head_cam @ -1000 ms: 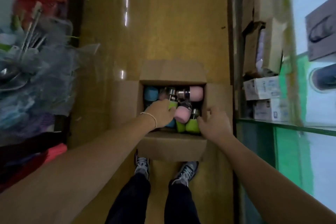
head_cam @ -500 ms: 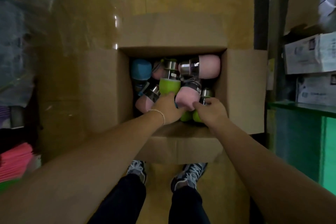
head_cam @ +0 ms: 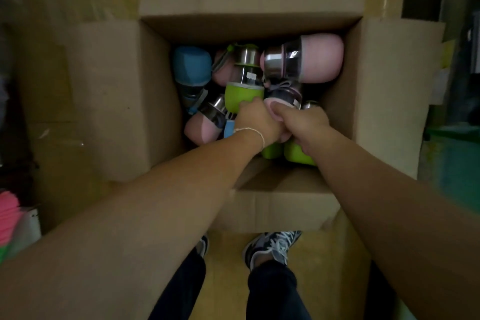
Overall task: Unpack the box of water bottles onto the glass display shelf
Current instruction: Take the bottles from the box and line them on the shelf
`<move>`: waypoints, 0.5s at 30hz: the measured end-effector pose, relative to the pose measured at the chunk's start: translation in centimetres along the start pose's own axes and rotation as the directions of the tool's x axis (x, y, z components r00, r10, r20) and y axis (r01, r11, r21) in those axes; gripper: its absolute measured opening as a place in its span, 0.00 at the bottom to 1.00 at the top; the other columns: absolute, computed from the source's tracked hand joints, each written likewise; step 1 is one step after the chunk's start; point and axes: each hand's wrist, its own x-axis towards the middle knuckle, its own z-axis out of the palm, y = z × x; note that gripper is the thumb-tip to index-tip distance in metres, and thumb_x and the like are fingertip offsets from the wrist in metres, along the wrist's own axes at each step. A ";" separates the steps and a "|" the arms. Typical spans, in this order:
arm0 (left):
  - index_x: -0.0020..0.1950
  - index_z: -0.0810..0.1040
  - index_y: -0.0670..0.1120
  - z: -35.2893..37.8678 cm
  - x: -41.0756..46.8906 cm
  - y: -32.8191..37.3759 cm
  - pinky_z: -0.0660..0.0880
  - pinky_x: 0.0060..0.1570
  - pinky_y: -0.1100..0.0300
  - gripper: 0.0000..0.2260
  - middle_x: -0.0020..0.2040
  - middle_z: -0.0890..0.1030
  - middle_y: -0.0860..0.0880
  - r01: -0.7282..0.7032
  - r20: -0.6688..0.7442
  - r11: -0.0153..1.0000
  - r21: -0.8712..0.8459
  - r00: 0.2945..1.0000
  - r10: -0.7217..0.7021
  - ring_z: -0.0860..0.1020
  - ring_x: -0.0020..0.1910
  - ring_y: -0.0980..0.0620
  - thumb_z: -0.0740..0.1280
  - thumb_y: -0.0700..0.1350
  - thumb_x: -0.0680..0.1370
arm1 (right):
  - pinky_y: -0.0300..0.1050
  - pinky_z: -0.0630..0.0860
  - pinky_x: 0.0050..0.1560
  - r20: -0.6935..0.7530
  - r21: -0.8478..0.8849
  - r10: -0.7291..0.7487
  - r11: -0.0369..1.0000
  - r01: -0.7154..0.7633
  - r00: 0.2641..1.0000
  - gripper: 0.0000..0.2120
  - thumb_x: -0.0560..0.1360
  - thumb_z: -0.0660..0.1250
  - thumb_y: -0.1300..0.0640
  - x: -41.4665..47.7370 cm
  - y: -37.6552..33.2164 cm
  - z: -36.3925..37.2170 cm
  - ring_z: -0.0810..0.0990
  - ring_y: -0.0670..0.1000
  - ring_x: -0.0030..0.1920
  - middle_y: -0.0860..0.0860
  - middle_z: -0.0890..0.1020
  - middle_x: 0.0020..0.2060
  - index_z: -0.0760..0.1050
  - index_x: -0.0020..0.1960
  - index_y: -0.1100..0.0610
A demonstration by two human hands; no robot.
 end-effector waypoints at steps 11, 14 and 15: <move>0.60 0.68 0.42 0.5 -2.0 0.2 0.69 0.45 0.59 0.25 0.60 0.68 0.41 0.105 -0.045 0.974 -0.200 0.992 -0.116 0.73 0.46 0.45 0.73 0.52 0.71 | 0.46 0.79 0.26 0.115 0.081 0.042 0.995 -0.051 0.992 0.18 0.66 0.80 0.52 -0.9 -0.4 0.0 0.82 0.54 0.27 0.53 0.82 0.36 0.74 0.43 0.60; 0.57 0.70 0.45 -0.2 -4.6 0.2 0.77 0.51 0.54 0.32 0.59 0.72 0.43 0.158 -0.042 0.962 -0.224 0.984 -0.172 0.76 0.47 0.46 0.71 0.63 0.62 | 0.44 0.76 0.23 0.148 0.163 0.093 0.980 -0.117 0.985 0.17 0.68 0.79 0.55 -2.1 0.7 -0.6 0.83 0.56 0.31 0.58 0.83 0.42 0.74 0.47 0.61; 0.57 0.70 0.46 -0.5 -5.6 0.3 0.78 0.52 0.51 0.33 0.58 0.73 0.44 0.167 -0.034 0.961 -0.222 0.983 -0.178 0.77 0.48 0.45 0.71 0.64 0.60 | 0.44 0.76 0.24 0.175 0.186 0.111 0.972 -0.144 0.978 0.19 0.68 0.79 0.54 -2.9 1.2 -0.8 0.84 0.56 0.34 0.58 0.84 0.44 0.75 0.51 0.61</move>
